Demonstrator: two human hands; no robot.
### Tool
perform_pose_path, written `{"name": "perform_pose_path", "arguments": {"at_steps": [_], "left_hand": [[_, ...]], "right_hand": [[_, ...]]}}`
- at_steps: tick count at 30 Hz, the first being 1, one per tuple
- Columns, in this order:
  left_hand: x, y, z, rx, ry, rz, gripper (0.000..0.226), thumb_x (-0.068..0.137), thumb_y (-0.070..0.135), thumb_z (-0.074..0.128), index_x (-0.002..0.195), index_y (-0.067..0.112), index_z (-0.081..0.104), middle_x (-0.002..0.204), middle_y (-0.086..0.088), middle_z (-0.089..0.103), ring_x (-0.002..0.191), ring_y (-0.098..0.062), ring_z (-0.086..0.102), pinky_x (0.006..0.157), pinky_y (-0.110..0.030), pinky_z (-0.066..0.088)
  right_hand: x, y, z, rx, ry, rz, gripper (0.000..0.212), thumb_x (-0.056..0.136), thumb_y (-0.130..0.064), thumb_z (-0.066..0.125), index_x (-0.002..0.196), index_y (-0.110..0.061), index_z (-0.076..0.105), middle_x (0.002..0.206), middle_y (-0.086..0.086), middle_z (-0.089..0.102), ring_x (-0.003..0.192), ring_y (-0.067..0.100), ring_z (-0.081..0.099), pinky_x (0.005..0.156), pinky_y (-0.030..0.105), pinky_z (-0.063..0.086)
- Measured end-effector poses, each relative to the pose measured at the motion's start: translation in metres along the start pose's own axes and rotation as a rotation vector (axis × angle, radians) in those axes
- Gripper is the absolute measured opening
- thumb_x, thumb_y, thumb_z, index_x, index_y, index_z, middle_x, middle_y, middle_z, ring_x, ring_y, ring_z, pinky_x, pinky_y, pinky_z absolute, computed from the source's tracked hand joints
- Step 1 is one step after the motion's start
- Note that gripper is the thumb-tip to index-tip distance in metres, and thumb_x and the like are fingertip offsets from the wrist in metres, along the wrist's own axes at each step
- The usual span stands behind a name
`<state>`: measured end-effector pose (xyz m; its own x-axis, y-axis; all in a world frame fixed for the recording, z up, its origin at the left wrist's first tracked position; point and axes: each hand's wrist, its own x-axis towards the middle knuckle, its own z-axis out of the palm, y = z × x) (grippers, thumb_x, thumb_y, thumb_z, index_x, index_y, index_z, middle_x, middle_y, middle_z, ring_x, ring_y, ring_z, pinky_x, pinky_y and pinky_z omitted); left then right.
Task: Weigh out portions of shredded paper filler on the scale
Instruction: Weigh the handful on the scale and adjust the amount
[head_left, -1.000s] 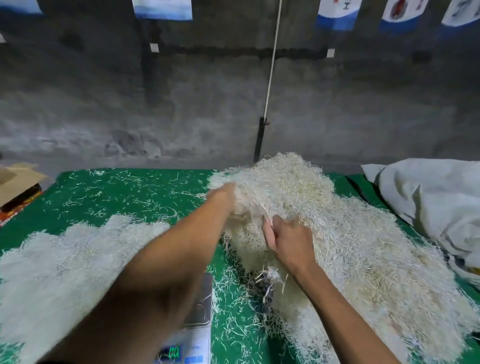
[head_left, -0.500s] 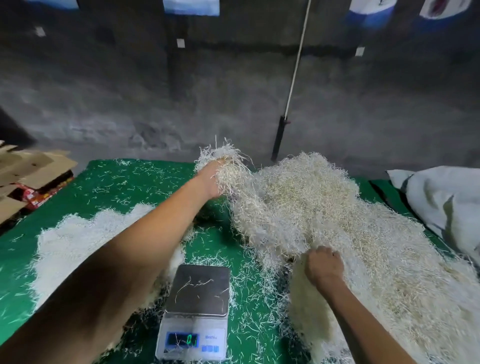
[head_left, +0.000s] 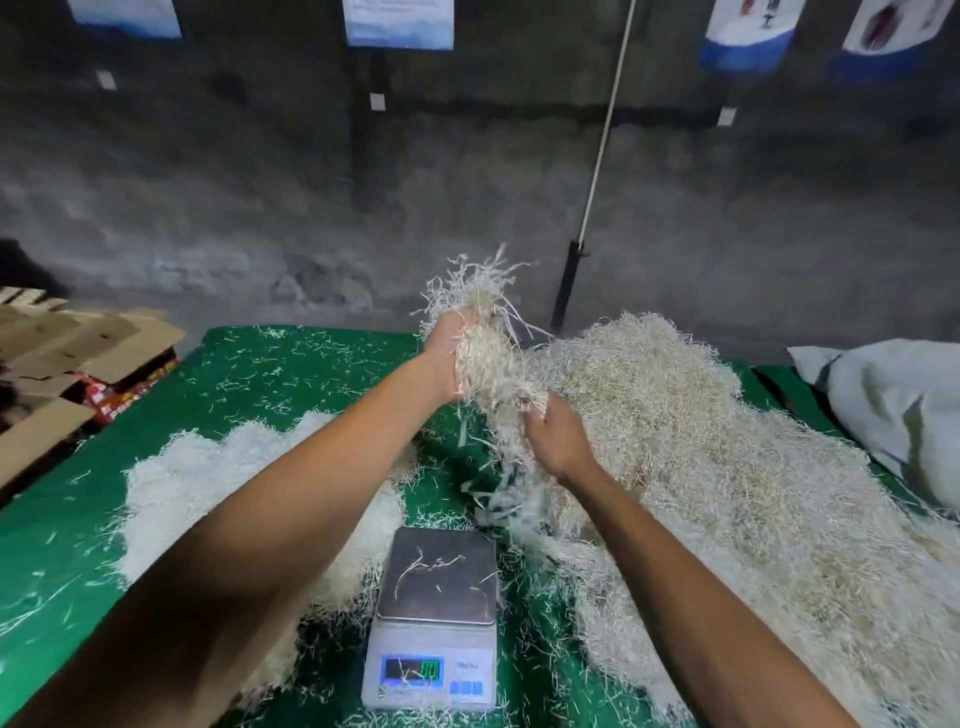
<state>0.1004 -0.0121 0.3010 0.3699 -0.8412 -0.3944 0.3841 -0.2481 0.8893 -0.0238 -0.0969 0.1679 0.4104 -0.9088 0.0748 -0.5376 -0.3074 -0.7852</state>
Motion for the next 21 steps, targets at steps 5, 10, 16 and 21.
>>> {"name": "perform_pose_path", "arguments": {"at_steps": [5,10,16,21], "left_hand": [[0.034,-0.014,-0.044,-0.067,0.037,0.021,0.062,0.097,0.042,0.05,0.143,0.0,0.045,0.142,-0.028,0.051,0.13,-0.038,0.054,0.109,-0.051,0.045],[0.062,-0.02,-0.08,0.015,0.15,0.028,0.047,0.098,0.039,0.051,0.128,0.002,0.054,0.119,-0.021,0.058,0.11,-0.037,0.06,0.093,-0.045,0.056],[0.072,-0.056,-0.063,0.181,-0.032,-0.049,0.081,0.086,0.03,0.074,0.154,0.03,0.028,0.16,-0.012,0.015,0.147,-0.042,0.024,0.117,-0.058,0.033],[0.061,-0.092,-0.067,-0.093,-0.226,-0.185,0.048,0.079,0.017,0.06,0.125,0.007,0.048,0.129,-0.021,0.05,0.111,-0.034,0.057,0.105,-0.047,0.045]], "right_hand": [[0.018,0.054,-0.039,-0.13,0.063,0.137,0.023,0.107,-0.016,0.05,0.087,-0.009,0.057,0.069,0.004,0.055,0.052,0.014,0.047,0.045,0.026,0.042],[0.01,0.102,-0.075,-0.195,0.145,0.384,0.044,0.103,-0.032,0.061,0.124,0.004,0.049,0.077,0.012,0.055,0.061,0.016,0.056,0.067,0.037,0.057],[0.004,0.034,-0.039,-0.496,0.063,0.102,0.053,0.095,-0.02,0.067,0.143,-0.009,0.047,0.15,0.018,0.046,0.132,0.032,0.051,0.115,0.051,0.041],[-0.024,-0.02,0.014,0.177,-0.106,-0.087,0.043,0.098,-0.041,0.065,0.133,-0.017,0.059,0.134,-0.006,0.058,0.112,0.015,0.063,0.101,0.042,0.052]]}}
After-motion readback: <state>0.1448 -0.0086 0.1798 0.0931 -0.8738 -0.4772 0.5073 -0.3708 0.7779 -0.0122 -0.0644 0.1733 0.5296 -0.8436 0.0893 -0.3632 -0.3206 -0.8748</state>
